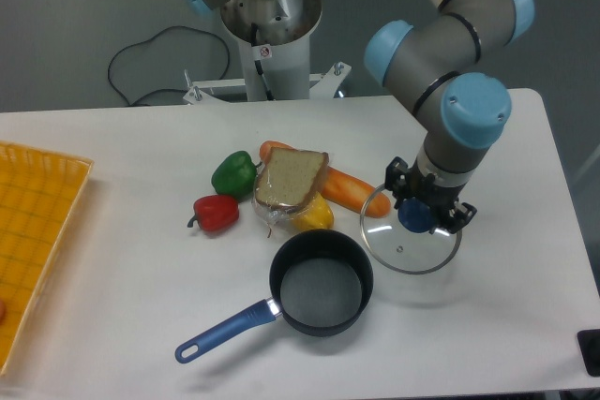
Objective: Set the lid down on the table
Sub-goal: 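Lower the held glass lid onto the table beside the saucepan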
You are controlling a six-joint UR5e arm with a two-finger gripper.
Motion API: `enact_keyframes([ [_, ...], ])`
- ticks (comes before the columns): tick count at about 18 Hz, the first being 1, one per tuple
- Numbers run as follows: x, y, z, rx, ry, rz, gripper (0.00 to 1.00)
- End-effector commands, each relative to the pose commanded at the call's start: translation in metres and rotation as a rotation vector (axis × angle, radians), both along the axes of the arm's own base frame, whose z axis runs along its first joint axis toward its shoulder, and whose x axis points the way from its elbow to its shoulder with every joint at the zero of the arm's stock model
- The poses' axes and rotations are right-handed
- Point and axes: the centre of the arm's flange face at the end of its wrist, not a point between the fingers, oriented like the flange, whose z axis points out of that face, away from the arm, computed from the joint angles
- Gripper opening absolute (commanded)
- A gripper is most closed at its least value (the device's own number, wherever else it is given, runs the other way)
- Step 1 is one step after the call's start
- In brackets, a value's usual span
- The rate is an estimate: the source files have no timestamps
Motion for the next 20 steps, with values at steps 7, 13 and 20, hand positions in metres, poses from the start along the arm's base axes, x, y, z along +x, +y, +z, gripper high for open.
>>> enact_keyframes([
  [7, -0.017, -0.014, -0.022, 0.017, -0.005, -0.027, 0.49],
  [13, -0.026, -0.006, -0.050, 0.032, 0.045, -0.032, 0.49],
  [20, -0.033, -0.005, -0.053, 0.047, 0.097, -0.031, 0.49],
])
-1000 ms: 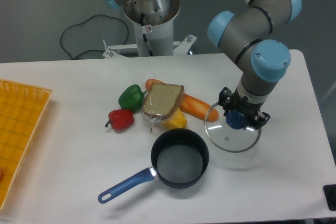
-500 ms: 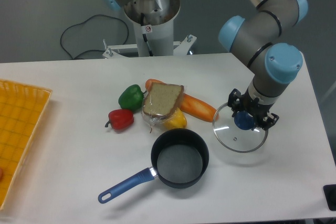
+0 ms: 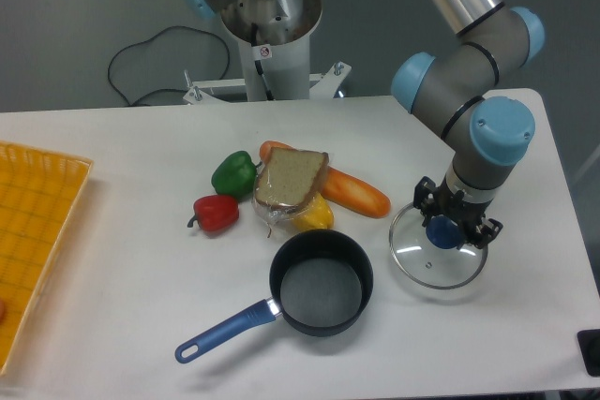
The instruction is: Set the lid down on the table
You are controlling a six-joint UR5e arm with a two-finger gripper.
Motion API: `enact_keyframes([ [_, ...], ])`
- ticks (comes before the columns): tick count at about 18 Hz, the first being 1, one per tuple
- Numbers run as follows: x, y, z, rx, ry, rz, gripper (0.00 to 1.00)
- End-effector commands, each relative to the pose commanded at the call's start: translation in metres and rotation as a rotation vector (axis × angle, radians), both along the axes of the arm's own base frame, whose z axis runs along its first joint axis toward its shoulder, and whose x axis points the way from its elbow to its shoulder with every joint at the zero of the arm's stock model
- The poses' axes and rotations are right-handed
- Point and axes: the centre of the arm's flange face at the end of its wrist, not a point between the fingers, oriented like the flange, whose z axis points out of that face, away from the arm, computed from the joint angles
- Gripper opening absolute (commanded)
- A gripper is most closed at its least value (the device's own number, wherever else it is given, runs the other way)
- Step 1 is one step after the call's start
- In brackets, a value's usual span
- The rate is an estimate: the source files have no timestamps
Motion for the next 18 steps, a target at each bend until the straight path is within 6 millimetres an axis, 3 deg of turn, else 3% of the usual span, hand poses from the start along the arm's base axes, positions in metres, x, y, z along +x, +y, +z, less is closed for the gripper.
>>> enact_keyframes([
  [18, -0.001, 0.007, -0.033, -0.050, 0.003, -0.013, 0.50],
])
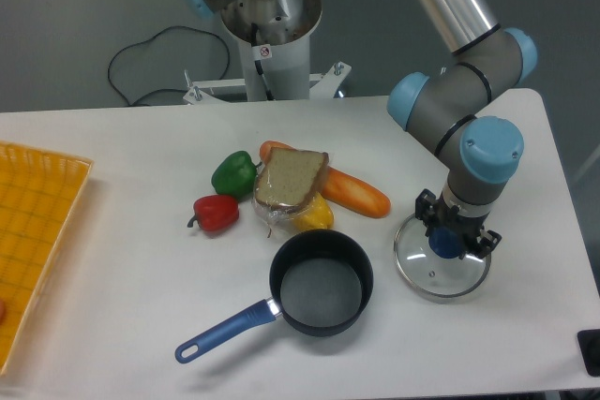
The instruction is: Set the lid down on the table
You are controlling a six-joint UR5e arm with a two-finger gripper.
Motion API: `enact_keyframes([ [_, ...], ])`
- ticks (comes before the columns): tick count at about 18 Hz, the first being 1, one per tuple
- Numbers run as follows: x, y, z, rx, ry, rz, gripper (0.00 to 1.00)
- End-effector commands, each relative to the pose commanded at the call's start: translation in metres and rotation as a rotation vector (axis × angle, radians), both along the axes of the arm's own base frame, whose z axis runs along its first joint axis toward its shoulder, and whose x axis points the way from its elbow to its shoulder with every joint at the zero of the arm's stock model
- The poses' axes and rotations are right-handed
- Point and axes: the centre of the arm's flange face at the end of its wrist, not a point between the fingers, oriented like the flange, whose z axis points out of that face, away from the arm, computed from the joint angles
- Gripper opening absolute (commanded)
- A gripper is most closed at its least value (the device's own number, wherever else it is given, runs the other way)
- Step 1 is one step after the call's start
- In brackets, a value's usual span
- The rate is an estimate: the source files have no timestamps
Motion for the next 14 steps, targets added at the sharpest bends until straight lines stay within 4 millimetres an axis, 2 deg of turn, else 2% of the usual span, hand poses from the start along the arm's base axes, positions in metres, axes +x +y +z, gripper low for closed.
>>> enact_keyframes([
  [11, 0.0018, 0.0038, -0.0053, 0.001, 0.001, -0.006, 0.53],
  [12, 0.0018, 0.0038, -0.0053, 0.001, 0.001, -0.005, 0.58],
  [14, 0.0021, 0.0048, -0.0050, 0.002, 0.004, -0.008, 0.75],
])
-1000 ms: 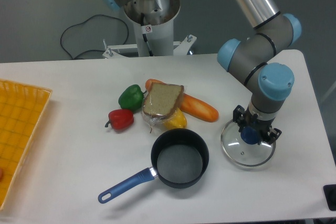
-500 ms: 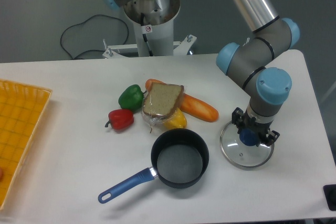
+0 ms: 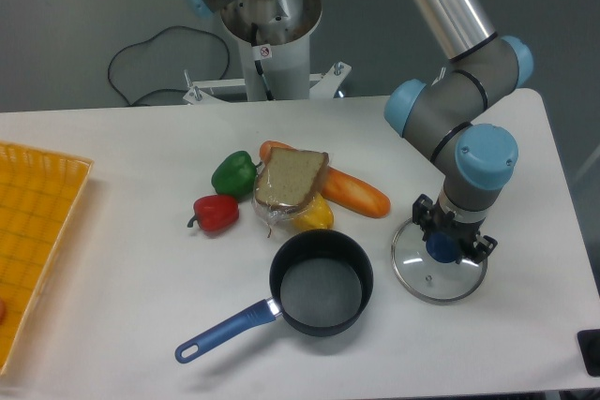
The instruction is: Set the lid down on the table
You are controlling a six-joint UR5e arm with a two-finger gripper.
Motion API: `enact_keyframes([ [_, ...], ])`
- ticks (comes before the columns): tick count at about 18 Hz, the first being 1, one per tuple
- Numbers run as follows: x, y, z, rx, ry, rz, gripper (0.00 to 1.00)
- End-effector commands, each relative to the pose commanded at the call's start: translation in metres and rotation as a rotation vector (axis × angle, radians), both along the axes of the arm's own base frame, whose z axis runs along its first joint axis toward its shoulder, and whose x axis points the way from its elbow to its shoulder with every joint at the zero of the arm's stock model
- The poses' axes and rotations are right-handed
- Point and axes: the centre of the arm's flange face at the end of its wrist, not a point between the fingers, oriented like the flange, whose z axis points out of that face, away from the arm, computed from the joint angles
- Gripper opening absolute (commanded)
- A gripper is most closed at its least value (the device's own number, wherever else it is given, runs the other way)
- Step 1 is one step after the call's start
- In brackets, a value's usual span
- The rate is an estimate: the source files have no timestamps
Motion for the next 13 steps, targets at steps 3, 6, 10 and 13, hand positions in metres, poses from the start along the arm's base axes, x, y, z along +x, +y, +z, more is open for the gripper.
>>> enact_keyframes([
  [3, 0.002, 0.003, -0.001, -0.001, 0.001, -0.005, 0.86],
  [6, 0.001, 0.003, -0.001, -0.003, 0.000, -0.004, 0.91],
  [10, -0.003, 0.003, 0.009, 0.006, 0.017, -0.006, 1.00],
  [13, -0.005, 0.004, 0.029, 0.019, 0.047, -0.008, 1.00],
])
